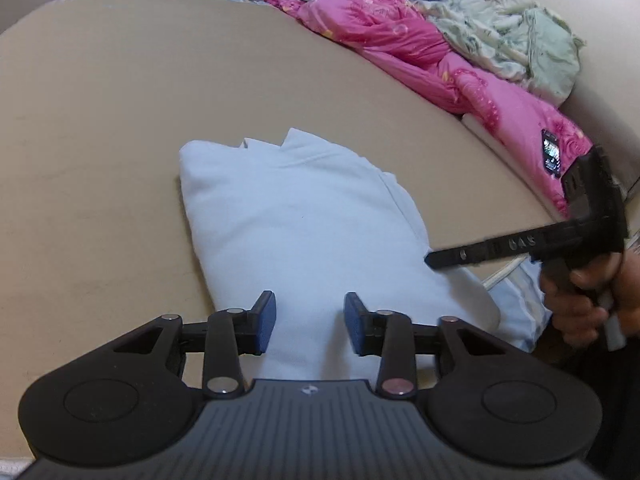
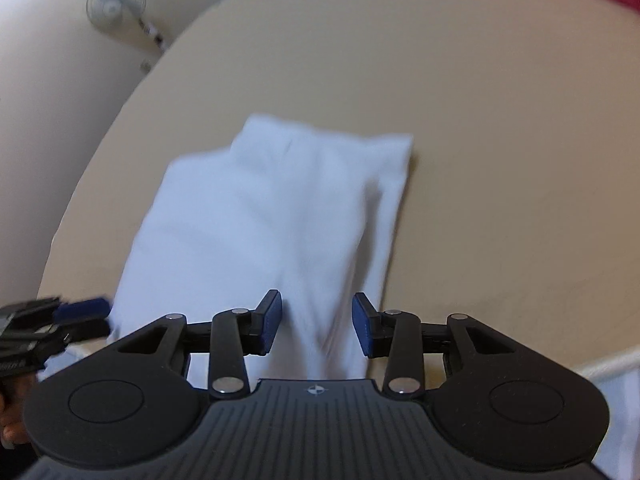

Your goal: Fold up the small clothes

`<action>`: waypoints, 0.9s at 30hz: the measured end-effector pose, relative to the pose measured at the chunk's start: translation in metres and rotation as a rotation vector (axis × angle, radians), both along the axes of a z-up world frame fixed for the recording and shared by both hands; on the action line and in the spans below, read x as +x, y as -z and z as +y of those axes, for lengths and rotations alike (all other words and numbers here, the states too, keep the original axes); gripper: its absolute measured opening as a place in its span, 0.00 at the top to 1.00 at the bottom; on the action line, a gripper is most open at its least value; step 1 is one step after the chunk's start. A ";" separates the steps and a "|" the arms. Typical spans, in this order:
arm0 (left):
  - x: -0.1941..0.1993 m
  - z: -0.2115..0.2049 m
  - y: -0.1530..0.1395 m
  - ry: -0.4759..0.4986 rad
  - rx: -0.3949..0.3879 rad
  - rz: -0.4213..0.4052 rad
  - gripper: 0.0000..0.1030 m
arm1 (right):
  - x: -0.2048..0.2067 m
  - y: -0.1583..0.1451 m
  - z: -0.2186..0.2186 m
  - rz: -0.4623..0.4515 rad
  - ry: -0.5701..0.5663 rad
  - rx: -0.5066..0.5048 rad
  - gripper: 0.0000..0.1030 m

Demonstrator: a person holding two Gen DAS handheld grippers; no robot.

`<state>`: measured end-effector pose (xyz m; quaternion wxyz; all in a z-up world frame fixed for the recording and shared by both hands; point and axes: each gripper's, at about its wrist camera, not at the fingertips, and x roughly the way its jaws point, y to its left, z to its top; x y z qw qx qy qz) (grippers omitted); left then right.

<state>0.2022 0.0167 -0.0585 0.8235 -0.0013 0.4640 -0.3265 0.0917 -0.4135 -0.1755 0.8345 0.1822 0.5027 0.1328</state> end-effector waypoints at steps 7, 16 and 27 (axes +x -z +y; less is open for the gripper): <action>-0.018 -0.030 0.032 0.250 0.212 -0.084 0.52 | -0.017 -0.003 -0.002 -0.026 -0.076 0.028 0.91; 0.002 -0.019 0.016 0.269 0.119 0.076 0.49 | -0.015 0.005 -0.015 0.037 -0.083 0.038 0.87; 0.124 0.030 0.049 -0.084 -0.172 0.343 0.24 | 0.043 0.012 -0.022 0.033 0.220 0.095 0.41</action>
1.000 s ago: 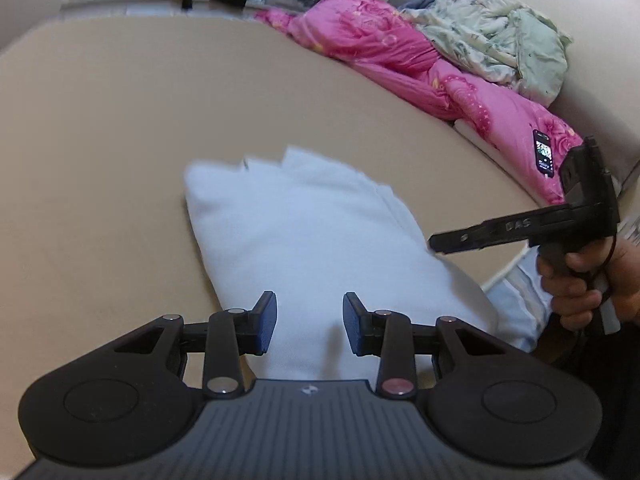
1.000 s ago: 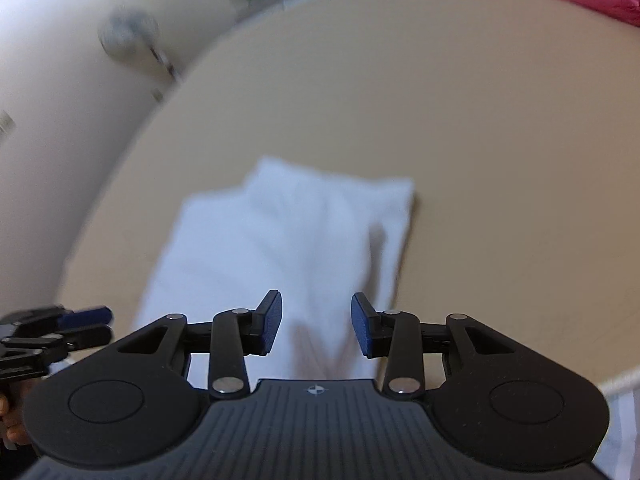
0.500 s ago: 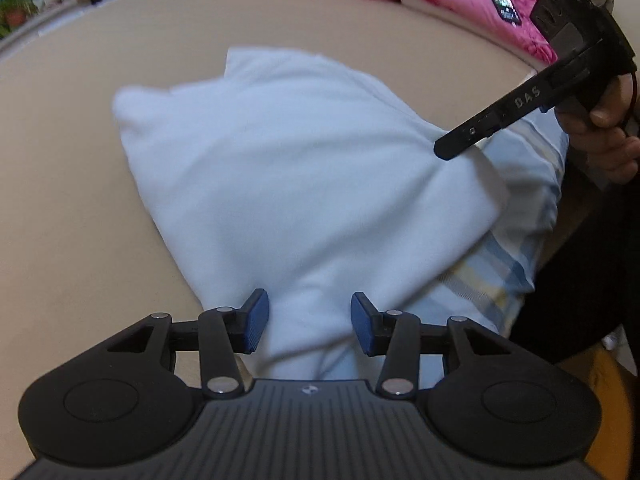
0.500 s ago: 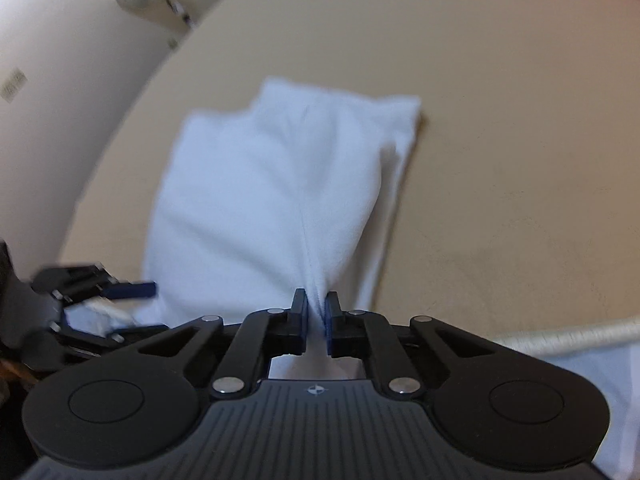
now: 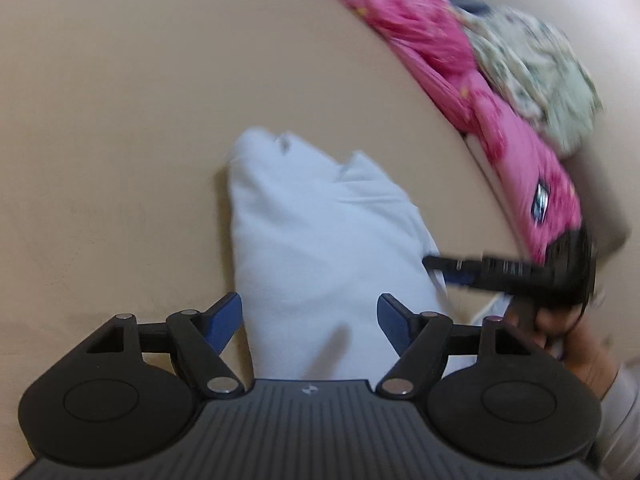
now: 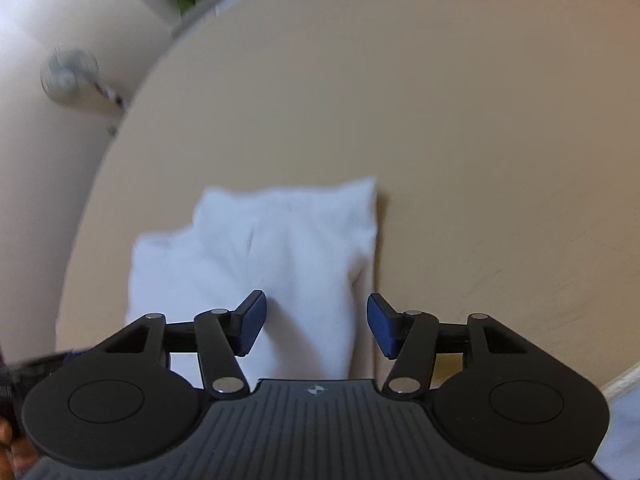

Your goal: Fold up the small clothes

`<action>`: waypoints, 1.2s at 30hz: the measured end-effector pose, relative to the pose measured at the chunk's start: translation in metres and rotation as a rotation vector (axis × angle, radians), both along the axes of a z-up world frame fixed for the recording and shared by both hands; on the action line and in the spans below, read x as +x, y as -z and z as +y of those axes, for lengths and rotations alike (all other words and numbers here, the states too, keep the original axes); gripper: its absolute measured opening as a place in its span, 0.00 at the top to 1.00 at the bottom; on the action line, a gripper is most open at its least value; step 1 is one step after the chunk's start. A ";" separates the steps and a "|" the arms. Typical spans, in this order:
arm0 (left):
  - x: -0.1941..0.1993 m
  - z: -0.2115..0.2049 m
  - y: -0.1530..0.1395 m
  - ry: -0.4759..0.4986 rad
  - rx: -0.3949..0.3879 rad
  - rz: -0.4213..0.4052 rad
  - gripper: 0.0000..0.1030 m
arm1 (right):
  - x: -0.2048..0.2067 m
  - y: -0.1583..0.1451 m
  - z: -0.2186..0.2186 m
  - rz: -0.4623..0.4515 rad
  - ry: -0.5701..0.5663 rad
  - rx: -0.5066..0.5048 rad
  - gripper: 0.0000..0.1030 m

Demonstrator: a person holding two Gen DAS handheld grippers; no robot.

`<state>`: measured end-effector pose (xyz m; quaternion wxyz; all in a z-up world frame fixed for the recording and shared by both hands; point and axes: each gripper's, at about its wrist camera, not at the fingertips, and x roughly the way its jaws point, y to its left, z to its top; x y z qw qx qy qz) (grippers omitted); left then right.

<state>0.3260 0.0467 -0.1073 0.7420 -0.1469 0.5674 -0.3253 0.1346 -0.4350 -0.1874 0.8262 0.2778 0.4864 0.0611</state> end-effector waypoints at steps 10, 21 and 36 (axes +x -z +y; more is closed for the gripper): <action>0.016 -0.026 0.053 -0.061 -0.086 0.058 0.26 | 0.002 0.006 0.009 -0.019 0.016 0.002 0.88; 0.016 -0.014 -0.047 -0.043 0.005 -0.271 0.69 | 0.002 -0.032 0.034 -0.243 0.034 0.025 0.92; 0.008 0.078 -0.090 -0.188 0.266 -0.437 0.49 | 0.044 -0.061 0.110 -0.432 0.022 -0.102 0.72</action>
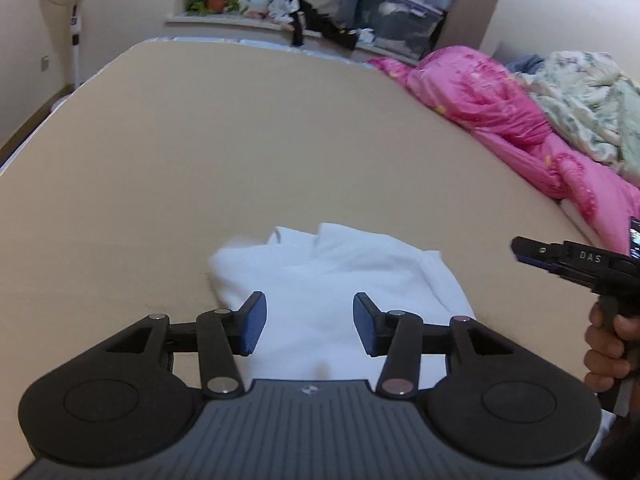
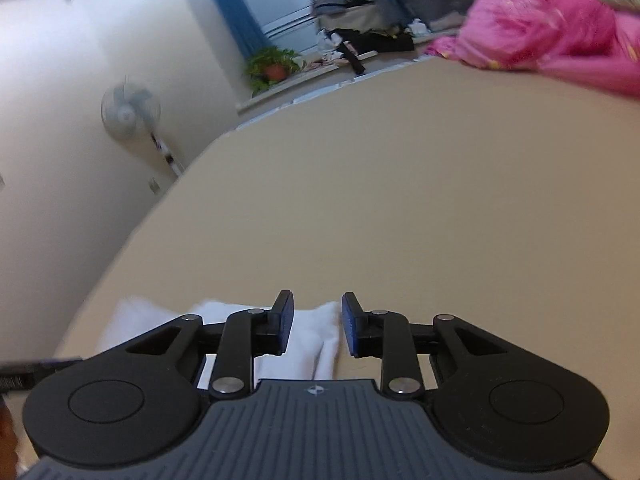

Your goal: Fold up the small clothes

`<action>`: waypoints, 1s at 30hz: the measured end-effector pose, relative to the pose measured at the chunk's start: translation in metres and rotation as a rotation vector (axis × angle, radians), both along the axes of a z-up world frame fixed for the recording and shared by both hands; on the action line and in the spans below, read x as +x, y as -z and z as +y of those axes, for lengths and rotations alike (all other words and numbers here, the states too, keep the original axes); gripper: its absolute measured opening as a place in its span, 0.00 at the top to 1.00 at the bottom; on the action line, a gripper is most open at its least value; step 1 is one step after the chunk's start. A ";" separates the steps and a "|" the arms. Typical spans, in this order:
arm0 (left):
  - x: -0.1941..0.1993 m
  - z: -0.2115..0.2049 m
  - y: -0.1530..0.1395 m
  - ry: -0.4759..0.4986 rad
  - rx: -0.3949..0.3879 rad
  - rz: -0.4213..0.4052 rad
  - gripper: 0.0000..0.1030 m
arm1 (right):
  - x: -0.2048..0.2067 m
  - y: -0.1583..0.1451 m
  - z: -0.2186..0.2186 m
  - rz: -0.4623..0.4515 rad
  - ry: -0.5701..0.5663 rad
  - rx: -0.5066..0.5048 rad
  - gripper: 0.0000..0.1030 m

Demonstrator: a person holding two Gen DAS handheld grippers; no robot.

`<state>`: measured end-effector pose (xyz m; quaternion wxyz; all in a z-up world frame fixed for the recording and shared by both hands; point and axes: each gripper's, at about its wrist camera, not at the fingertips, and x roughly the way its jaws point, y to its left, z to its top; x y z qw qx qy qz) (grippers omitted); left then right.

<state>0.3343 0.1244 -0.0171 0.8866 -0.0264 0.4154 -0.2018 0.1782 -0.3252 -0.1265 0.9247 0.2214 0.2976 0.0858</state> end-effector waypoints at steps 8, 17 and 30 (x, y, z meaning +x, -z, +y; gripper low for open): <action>-0.023 -0.029 0.060 0.093 0.220 0.193 0.49 | -0.011 0.036 0.041 0.238 -0.319 -0.198 0.62; -0.071 -0.027 0.068 -0.018 0.301 0.256 0.26 | -0.052 0.048 0.059 0.261 -0.388 -0.375 0.53; -0.227 -0.022 -0.050 -0.229 0.152 -0.087 0.06 | -0.195 -0.030 0.074 -0.005 -0.116 -0.345 0.07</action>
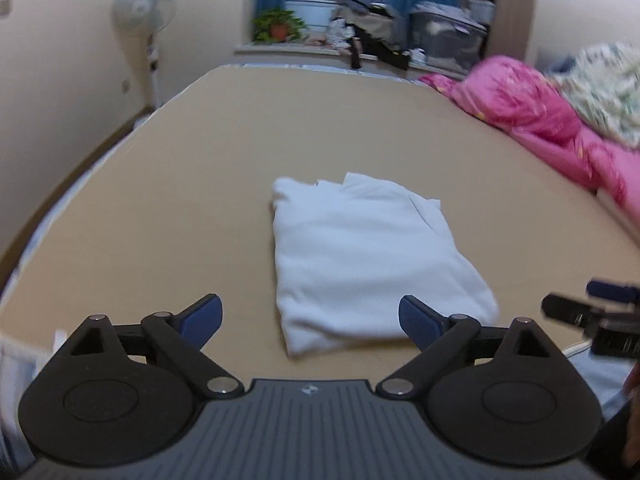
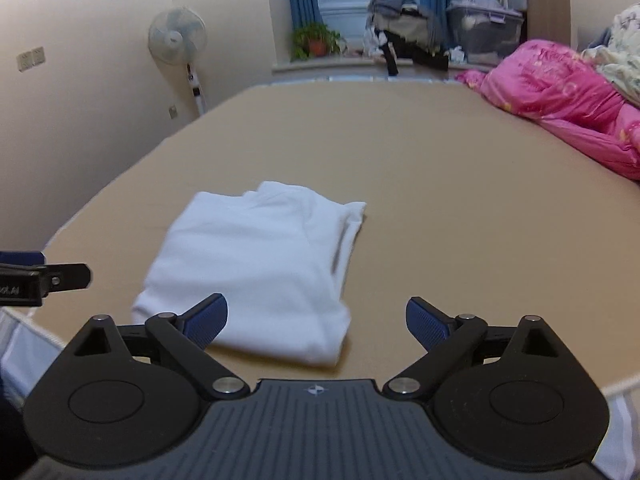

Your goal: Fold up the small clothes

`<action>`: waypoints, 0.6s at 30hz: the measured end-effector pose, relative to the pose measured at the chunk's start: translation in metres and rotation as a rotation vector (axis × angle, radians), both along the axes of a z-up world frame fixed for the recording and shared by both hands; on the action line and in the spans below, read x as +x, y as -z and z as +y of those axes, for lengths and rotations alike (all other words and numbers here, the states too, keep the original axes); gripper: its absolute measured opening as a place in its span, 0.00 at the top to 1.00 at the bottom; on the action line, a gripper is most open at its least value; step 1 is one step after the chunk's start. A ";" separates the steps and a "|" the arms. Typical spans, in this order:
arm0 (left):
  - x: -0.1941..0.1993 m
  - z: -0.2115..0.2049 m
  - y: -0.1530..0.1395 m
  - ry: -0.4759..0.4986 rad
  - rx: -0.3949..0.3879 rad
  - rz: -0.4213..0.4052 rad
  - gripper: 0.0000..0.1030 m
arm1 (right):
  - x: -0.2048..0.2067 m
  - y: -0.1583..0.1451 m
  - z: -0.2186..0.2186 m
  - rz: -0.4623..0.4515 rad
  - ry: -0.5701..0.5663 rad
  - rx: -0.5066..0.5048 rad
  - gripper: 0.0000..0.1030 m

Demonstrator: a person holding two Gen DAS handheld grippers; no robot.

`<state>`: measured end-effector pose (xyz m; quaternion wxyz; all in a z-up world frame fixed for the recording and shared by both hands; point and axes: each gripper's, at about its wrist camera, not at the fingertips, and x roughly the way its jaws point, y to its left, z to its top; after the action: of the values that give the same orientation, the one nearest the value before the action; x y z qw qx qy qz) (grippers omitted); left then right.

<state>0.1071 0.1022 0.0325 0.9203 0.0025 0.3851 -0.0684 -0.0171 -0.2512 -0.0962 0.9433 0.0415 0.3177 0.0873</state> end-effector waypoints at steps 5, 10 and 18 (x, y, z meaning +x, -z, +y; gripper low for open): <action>-0.038 -0.005 0.009 -0.070 0.021 0.007 0.00 | -0.035 0.003 0.012 -0.040 0.031 -0.015 0.07; -0.029 -0.012 0.028 -0.093 0.026 0.031 0.00 | -0.043 0.005 0.014 -0.018 0.039 -0.010 0.05; -0.012 -0.020 0.045 -0.086 0.041 0.058 0.00 | -0.032 0.017 0.018 -0.013 0.050 -0.038 0.05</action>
<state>0.0954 0.0819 -0.0123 0.9107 0.0027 0.4126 -0.0210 -0.0487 -0.2336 -0.1131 0.9478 0.0309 0.3120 0.0580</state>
